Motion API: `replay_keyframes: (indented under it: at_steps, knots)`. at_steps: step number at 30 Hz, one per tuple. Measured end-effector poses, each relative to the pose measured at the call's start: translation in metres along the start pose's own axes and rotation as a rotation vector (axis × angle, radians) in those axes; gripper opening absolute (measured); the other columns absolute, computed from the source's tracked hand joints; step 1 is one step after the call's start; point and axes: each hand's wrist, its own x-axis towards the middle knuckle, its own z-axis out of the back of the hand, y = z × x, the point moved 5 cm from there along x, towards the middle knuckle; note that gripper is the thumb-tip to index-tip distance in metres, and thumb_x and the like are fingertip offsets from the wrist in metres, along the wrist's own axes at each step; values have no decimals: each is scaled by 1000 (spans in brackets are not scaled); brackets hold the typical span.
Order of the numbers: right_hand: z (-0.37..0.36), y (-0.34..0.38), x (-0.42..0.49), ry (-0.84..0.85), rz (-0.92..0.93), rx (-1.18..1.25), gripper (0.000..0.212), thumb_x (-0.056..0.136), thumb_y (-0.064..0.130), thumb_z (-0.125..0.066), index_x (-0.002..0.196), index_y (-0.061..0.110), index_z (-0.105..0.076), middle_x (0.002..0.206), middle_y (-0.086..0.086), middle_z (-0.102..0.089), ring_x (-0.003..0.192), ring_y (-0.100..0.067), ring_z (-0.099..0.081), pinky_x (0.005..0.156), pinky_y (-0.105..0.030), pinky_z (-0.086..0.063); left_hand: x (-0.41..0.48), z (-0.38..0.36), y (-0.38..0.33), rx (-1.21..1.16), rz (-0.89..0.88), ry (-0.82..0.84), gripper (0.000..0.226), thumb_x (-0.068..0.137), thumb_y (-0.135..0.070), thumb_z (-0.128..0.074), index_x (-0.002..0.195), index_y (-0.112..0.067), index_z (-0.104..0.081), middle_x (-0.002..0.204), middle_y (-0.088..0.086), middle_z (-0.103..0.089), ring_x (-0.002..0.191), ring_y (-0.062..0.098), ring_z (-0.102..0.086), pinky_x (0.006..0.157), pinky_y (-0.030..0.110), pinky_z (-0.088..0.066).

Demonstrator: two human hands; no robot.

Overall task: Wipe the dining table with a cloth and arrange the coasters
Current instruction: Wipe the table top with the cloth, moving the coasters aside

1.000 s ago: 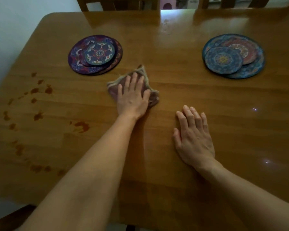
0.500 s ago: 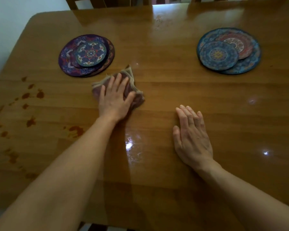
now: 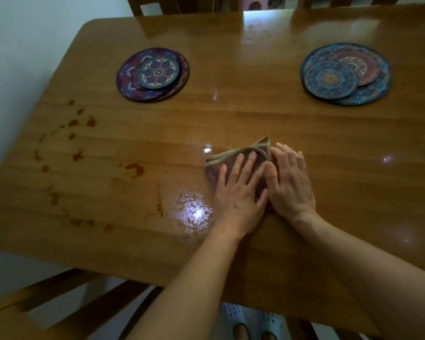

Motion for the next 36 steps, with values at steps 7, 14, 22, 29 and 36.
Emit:
replay_keyframes:
  at_steps: [7, 14, 22, 29, 36]
  knots:
    - [2, -4, -1, 20, 21, 58, 60, 93, 51, -28, 132, 14, -55, 148, -7, -42, 144, -21, -24, 122, -39, -9, -66, -2, -21, -139, 44, 16, 50, 101, -47, -25, 151, -41, -24, 162, -17, -7, 149, 5, 4, 119, 34, 10]
    - [10, 12, -31, 346, -14, 357, 51, 99, 49, -29, 136, 25, -54, 152, 5, -38, 144, -10, -24, 116, -29, -16, -60, 31, 1, -1284, 546, -79, 28, 98, -39, -48, 116, -27, -66, 125, 2, -65, 123, 16, -54, 110, 41, -39]
    - [36, 61, -40, 138, 18, 529, 28, 89, 39, -67, 75, 18, -54, 70, 9, -56, 60, -1, -50, 56, -20, -40, -73, 52, -15, -1993, 837, 50, 59, 97, -54, -38, 121, -7, -66, 118, 19, -67, 108, 30, -66, 97, 44, -52]
    - [9, 32, -55, 251, -262, 10, 42, 96, 49, -49, 120, 14, -49, 116, -9, -53, 105, -31, -56, 83, -43, -48, -94, 71, 44, -1072, 951, -266, 57, 99, -59, -26, 133, -20, -49, 126, 2, -57, 114, 18, -53, 103, 43, -42]
    - [-7, 43, -72, 186, 413, -346, 54, 96, 52, -34, 142, 26, -46, 153, -8, -35, 143, -31, -28, 115, -57, -21, -162, 60, 117, -373, 1303, -624, 48, 98, -36, -40, 145, -23, -36, 157, 2, -27, 144, 22, -25, 117, 48, -15]
